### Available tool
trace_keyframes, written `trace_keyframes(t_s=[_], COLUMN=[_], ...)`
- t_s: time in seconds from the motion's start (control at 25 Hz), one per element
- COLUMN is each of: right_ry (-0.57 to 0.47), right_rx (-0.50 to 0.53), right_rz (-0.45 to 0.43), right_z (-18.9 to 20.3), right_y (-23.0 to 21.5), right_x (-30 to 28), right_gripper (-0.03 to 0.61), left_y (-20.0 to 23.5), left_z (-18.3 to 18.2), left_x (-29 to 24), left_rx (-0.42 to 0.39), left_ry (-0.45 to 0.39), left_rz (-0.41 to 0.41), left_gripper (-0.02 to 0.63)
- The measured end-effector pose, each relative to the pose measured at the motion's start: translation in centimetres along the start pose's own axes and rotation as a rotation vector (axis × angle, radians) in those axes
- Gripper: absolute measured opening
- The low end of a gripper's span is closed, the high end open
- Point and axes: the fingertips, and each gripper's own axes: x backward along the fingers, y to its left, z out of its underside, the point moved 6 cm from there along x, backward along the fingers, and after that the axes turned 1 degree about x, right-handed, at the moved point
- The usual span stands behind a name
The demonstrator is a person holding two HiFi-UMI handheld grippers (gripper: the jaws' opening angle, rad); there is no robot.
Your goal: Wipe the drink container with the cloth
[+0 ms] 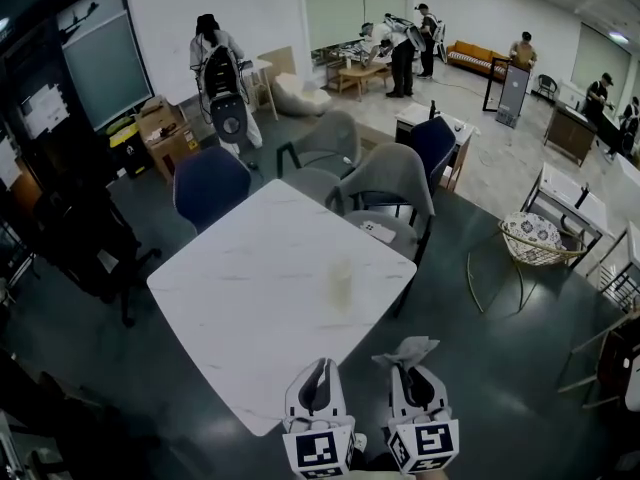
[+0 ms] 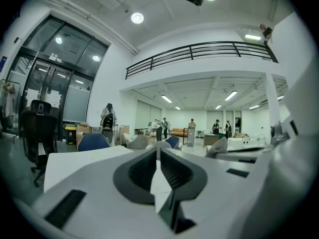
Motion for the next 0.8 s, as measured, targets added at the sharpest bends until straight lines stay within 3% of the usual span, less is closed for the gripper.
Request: trace_keyframes(t_s=[0.48,0.8], right_ry=[0.046,0.062], right_rx=[0.014,0.039], right_rz=[-0.016,-0.118], right_z=[0.0,-1.4], right_y=[-1.2,-3.7], right_x=[-5.3,-11.2], right_gripper=[0.046,0.046], left_y=[1.5,1.7], left_z=[0.6,0.0], left_x=[-5.5,-10.5], left_rx=[0.024,0.038], left_ry=[0.028,0.032], left_rz=[-0.001,-0.08], left_gripper=[0.032,0.032])
